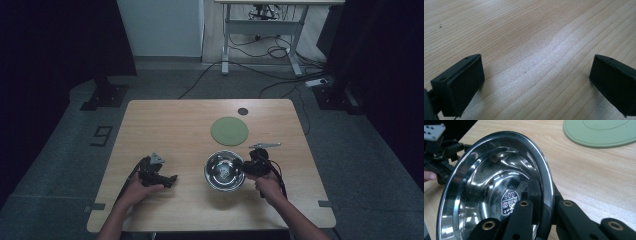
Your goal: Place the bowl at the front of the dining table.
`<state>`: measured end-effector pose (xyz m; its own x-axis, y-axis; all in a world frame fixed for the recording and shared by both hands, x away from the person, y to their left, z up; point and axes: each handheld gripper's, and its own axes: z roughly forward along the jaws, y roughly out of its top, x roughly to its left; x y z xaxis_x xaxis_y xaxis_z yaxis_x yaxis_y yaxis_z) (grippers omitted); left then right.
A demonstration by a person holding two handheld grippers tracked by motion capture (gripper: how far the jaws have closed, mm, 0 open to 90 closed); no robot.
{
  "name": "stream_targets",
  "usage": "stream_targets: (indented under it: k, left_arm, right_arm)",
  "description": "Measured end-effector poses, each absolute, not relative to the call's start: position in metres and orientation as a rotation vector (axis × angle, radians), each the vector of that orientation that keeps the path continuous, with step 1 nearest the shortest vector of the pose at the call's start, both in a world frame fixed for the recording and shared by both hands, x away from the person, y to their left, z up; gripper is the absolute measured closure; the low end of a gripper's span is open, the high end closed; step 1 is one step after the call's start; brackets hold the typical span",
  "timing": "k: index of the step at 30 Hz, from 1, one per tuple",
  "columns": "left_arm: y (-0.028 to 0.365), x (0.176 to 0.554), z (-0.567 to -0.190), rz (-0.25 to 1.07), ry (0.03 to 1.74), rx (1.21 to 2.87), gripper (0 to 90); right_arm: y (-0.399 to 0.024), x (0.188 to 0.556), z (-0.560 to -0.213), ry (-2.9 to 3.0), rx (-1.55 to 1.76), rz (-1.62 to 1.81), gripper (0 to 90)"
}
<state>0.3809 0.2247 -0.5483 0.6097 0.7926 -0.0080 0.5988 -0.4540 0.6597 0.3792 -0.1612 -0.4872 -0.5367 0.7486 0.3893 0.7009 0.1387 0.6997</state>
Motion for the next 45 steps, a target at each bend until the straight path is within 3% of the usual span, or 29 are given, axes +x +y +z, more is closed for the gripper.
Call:
stream_targets:
  k: [45]
  left_arm:
    - [0.225, 0.381, -0.548, 0.401, 1.091, 2.207, 0.0]
  right_arm:
    - [-0.163, 0.414, -0.475, 2.231, 1.536, 1.383, 86.3]
